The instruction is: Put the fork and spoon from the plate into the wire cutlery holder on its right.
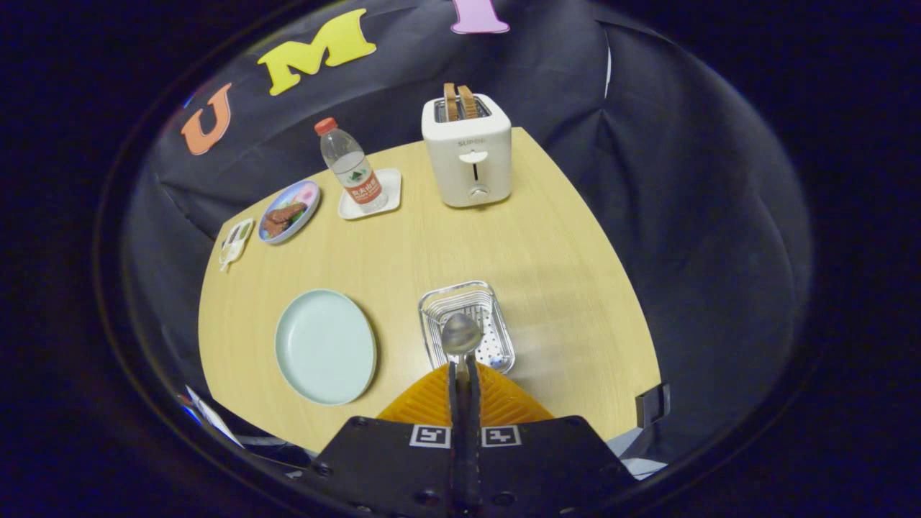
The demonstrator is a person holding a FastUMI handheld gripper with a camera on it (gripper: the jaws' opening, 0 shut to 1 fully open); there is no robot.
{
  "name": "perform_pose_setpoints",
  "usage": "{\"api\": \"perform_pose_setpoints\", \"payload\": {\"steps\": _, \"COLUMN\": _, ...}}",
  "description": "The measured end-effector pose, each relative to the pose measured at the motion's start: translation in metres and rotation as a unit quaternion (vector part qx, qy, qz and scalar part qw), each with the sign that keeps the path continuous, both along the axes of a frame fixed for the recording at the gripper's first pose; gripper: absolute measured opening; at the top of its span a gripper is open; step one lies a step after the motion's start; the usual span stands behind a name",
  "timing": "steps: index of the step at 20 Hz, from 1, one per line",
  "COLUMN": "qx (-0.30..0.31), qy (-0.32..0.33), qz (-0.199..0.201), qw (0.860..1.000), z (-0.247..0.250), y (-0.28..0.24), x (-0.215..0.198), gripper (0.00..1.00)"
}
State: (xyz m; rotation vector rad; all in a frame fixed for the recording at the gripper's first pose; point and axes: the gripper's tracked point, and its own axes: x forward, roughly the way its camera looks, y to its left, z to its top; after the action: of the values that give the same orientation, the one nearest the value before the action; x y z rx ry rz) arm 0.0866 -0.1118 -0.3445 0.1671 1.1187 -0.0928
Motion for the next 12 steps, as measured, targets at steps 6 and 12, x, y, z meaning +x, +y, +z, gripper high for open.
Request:
{"api": "perform_pose_setpoints", "payload": {"steps": 6, "qx": -0.002, "qy": -0.031, "qz": 0.009, "qw": 0.999, "z": 0.008, "y": 0.004, "x": 0.014, "gripper": 0.07}}
{"api": "perform_pose_setpoints", "payload": {"steps": 12, "qx": 0.001, "qy": -0.072, "qz": 0.022, "qw": 0.997, "z": 0.028, "y": 0.017, "x": 0.016, "gripper": 0.23}}
